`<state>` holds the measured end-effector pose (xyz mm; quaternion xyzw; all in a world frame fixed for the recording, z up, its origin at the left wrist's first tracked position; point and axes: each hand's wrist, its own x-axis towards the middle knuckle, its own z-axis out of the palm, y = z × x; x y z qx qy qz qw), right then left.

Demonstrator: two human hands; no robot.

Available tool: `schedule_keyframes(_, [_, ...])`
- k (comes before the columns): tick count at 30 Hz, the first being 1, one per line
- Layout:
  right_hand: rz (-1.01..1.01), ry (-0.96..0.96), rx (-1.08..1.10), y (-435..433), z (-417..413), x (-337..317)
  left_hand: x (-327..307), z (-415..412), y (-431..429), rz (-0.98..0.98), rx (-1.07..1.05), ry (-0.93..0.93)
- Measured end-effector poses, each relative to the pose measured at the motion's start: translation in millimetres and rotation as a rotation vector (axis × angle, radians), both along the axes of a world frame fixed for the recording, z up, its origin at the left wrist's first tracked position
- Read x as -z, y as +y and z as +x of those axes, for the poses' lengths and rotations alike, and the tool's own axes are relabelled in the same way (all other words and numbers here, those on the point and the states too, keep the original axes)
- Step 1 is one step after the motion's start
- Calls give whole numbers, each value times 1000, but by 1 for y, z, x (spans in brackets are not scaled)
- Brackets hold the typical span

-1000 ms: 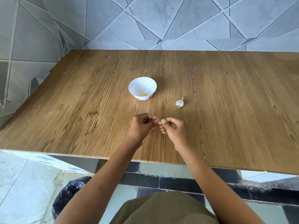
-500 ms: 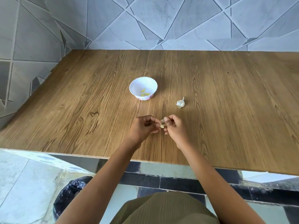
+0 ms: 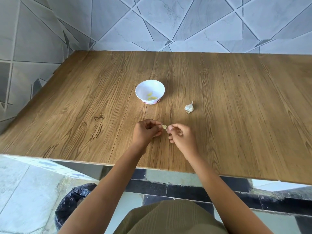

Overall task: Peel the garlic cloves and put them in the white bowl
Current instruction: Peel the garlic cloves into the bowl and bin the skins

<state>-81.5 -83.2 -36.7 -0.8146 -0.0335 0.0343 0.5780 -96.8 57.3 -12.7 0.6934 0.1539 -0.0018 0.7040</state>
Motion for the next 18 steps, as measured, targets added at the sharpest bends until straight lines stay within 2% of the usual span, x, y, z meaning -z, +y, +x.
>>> schedule_keyframes(2, [94, 93, -40, 2, -3, -4, -1, -1, -2, 7, 11, -14])
schedule_keyframes(8, [243, 191, -6, -2, -6, -10, -5, -3, -3, -37, 89, 24])
schedule_keyframes(11, [356, 318, -28, -4, -6, -17, -4, -3, -1, 21, 83, 14])
schedule_keyframes(15, [408, 327, -6, -5, -6, -19, -6, -4, -1, 140, 150, -10])
schedule_keyframes(18, [434, 320, -22, -7, -7, -20, -8, -4, -2, 97, 123, -3])
